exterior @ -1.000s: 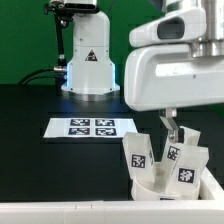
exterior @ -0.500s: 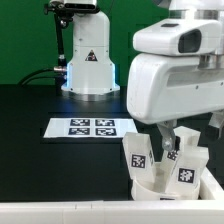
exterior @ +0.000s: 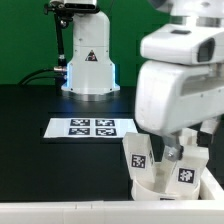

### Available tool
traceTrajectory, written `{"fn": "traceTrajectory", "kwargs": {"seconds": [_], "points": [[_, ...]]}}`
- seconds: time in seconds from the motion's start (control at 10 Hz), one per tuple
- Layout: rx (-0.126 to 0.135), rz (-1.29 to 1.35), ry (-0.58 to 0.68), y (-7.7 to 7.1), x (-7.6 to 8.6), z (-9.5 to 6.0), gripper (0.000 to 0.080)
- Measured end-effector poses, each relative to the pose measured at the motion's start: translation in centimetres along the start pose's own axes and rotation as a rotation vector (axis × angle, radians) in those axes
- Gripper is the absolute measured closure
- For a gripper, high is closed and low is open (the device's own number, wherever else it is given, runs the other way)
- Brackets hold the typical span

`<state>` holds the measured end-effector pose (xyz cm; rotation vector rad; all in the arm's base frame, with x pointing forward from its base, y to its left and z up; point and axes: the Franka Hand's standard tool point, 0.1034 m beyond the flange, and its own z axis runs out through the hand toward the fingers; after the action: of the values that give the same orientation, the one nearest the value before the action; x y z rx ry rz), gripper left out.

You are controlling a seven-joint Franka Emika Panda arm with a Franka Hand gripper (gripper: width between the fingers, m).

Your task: Assemble stool

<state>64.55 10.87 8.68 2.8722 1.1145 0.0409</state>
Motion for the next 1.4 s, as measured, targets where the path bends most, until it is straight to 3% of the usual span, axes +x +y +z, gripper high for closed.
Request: {"fn": "traceTrajectory", "kwargs": {"seconds": [0.1,0.4,0.5,0.6,0.7,1.0,1.2,1.3,1.4], "points": [[0.006,-0.001,-0.002,-0.6,0.3,0.6,0.0150],[0.006,0.002,-0.008,0.3,-0.4,1.1,0.0150],[0.006,0.025,-0.009,0.3,-0.4,1.1,0.0240],[0.006,0.027,-0.009,0.4,-0.5,1.2,0.0424],[0.006,0.115,-0.009,0.4,-0.5,1.1,0.0466],[0.008,0.364,-0.007,0.8,-0.7,1.1,0.0466],[-0.010,0.691,0.020,2.3,-1.3,1.0,0.0466],[-0.006,0.886,0.034,2.2,-1.3,1.0,0.0466],[0.019,1.098,0.035,2.4,-1.6,1.1,0.0466]]}}
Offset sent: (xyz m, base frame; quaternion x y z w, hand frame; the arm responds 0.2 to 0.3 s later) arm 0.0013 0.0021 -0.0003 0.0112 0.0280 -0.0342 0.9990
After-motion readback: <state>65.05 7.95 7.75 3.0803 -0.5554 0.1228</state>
